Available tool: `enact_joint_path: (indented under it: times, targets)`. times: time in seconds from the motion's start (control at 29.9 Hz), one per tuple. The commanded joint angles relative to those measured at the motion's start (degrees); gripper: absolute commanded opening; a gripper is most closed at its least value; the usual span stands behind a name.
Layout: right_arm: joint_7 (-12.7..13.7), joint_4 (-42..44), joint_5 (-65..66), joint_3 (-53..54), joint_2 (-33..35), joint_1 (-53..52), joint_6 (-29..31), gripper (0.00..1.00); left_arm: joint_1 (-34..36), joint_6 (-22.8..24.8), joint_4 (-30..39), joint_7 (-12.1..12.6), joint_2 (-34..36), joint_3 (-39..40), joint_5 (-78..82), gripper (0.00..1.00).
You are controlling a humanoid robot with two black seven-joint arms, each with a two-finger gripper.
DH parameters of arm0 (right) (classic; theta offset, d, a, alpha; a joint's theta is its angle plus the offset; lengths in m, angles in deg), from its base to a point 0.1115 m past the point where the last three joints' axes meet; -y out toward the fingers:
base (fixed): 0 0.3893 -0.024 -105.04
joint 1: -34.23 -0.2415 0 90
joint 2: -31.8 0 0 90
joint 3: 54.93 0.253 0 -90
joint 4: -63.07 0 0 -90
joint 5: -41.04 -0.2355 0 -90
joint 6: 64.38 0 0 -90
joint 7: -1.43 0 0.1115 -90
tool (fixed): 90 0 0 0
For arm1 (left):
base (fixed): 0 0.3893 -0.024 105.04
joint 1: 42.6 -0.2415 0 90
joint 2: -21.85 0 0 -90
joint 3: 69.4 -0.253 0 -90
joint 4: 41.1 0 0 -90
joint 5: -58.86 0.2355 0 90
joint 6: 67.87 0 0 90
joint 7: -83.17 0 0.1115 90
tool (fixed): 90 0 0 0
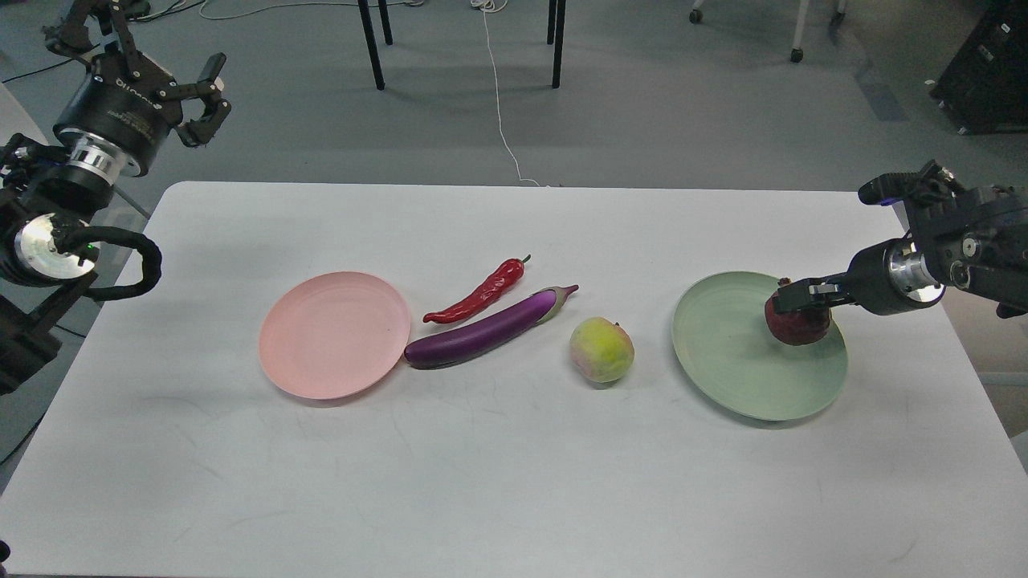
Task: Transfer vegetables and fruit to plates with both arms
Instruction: 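Lower the red apple onto the green plate and release it, then move the right gripper to the yellow-green peach and grasp it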
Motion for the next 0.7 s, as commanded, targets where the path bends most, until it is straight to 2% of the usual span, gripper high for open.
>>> enact_joint_path:
  times: [0.0, 0.13, 0.3, 0.47, 0.67]
  targets:
    - [0.0, 0.0, -0.2, 0.2, -0.5, 0.6, -2.8, 0.84, 0.0, 0.0, 0.0, 0.0, 0.1, 0.0, 0.0, 0.98]
    - [0.2, 0.1, -0.3, 3.2, -0.3, 0.4, -3.0, 0.95, 0.0, 0.0, 0.0, 0.0, 0.0, 0.0, 0.0, 0.99]
    - [0.3, -1.0, -1.2, 7.9, -0.3, -1.0, -2.7, 0.96, 0.0, -0.1, 0.0, 0.0, 0.0, 0.0, 0.0, 0.99]
    - [0.4, -6.3, -1.4, 14.0, -0.9, -3.3, -1.8, 0.96, 0.1, -0.1, 0.1, 0.1, -0.1, 0.0, 0.0, 0.99]
    - [0.3, -7.9, -1.4, 13.1, -7.5, -4.1, -1.4, 0.96, 0.1, -0.2, 0.8, 0.1, 0.4, 0.0, 0.0, 0.98]
